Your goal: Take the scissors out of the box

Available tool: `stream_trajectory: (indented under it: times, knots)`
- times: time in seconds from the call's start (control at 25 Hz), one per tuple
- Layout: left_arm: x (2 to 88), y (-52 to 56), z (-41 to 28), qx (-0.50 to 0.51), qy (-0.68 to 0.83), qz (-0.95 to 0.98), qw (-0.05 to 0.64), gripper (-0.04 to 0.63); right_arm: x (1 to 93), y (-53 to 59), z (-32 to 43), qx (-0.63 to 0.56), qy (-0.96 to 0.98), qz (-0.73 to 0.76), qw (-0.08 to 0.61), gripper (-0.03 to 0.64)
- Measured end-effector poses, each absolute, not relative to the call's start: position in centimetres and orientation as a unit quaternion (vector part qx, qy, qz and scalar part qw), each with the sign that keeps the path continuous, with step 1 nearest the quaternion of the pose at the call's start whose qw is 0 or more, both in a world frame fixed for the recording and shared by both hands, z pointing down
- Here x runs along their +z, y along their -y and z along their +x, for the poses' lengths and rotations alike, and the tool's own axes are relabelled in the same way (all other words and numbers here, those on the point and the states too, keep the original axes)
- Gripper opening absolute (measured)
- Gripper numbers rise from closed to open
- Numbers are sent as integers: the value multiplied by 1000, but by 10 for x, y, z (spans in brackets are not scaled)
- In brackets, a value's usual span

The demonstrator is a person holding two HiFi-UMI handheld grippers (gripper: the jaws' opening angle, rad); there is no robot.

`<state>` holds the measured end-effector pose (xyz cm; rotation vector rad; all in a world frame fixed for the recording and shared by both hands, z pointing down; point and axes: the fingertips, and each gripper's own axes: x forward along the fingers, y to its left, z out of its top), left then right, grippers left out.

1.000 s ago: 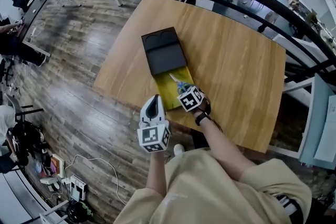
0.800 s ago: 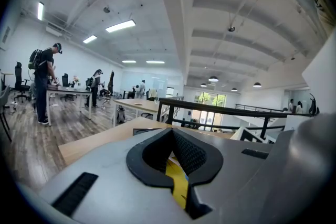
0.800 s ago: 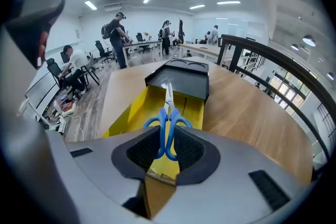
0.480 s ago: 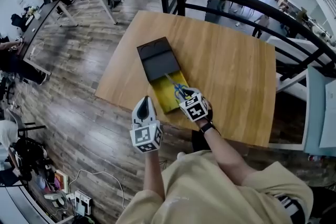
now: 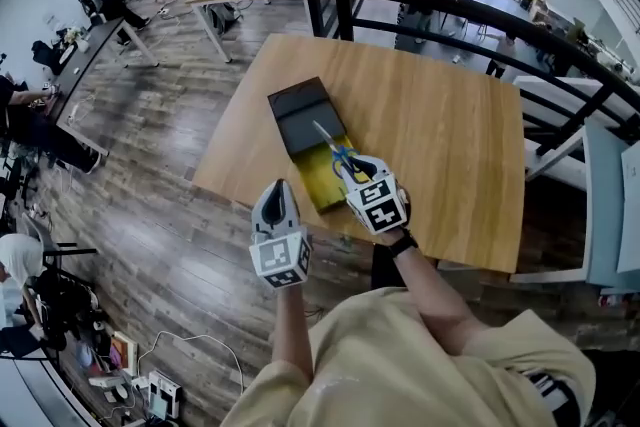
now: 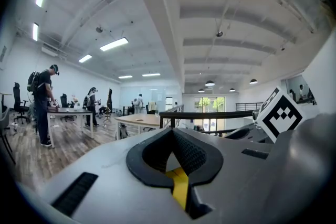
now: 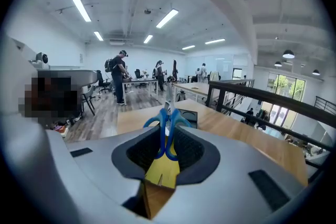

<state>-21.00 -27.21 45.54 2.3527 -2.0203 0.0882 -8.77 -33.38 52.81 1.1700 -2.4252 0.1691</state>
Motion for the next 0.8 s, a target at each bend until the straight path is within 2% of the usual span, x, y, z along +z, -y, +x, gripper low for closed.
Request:
stream_trajectory:
  times: [0.6,0.8]
  knots:
    - [382,246,-210,-12,644,764,-41,9,402,295,-52,-30,875,476,76,83]
    - [365,243,-211,-19,640,766,-57,9,380,288,-50,-49,874,481,52,83]
